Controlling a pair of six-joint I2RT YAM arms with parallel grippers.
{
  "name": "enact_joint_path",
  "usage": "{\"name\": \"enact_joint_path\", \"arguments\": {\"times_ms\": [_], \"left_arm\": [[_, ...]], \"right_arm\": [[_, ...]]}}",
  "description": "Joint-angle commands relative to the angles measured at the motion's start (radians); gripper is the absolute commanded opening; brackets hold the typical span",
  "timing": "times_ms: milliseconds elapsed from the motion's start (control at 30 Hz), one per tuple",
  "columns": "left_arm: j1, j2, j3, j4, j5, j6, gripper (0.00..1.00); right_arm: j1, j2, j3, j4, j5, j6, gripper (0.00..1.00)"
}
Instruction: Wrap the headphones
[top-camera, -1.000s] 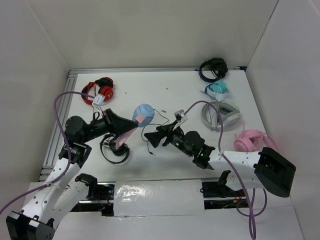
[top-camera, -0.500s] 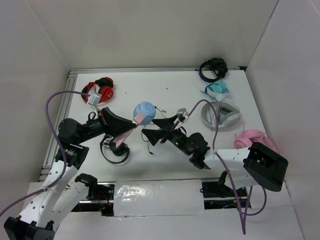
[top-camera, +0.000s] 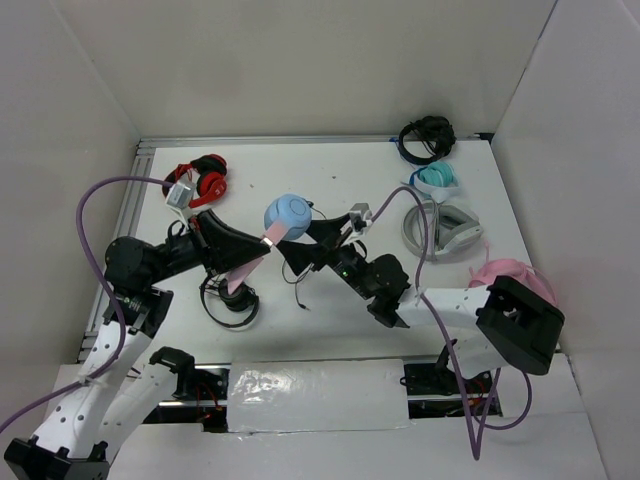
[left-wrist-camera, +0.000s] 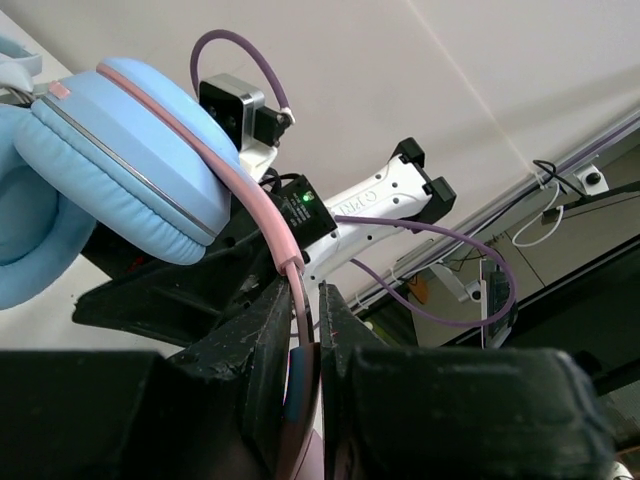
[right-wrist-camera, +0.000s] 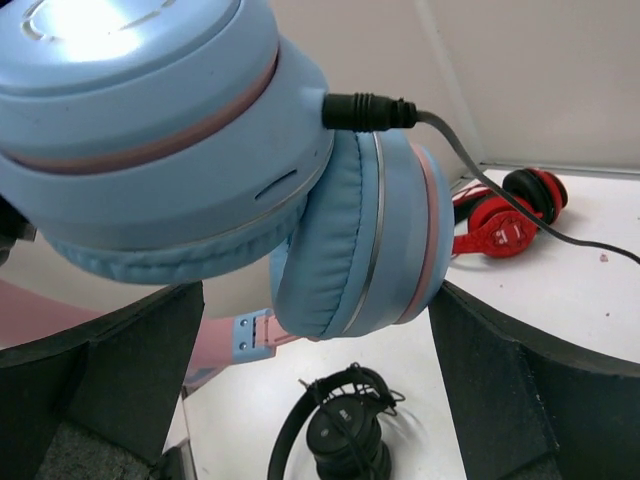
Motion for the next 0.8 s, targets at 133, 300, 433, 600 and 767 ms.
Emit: {"name": "enact_joint_path", "arguments": {"times_ms": [133, 300, 433, 600, 767], "left_arm": [[-0.003, -0.005, 0.066, 0.095, 0.027, -0.042, 0.00], [-0.003, 0.002, 0.063, 0.100, 0.021, -0.060, 0.00], [-0.003, 0.005, 0.059, 0.097, 0.009, -0.066, 0.00], [-0.003, 0.013, 0.043, 0.097, 0.003, -0.074, 0.00], [-0.003, 0.002, 0.040, 0.086, -0.006, -0.071, 0.00]], "right_arm": [[-0.066, 0.054, 0.081, 0.162, -0.039, 0.041, 1.00], [-0.072, 0.097, 0.116, 0.191, -0.088, 0.061, 1.00], [-0.073, 0.103, 0.127, 0.225, -0.117, 0.107, 0.99], [-0.073, 0.120, 0.146, 0.257, -0.145, 0.150, 0.98], [-0.078, 0.136, 0.156, 0.268, -0.102, 0.180, 0.84]]}}
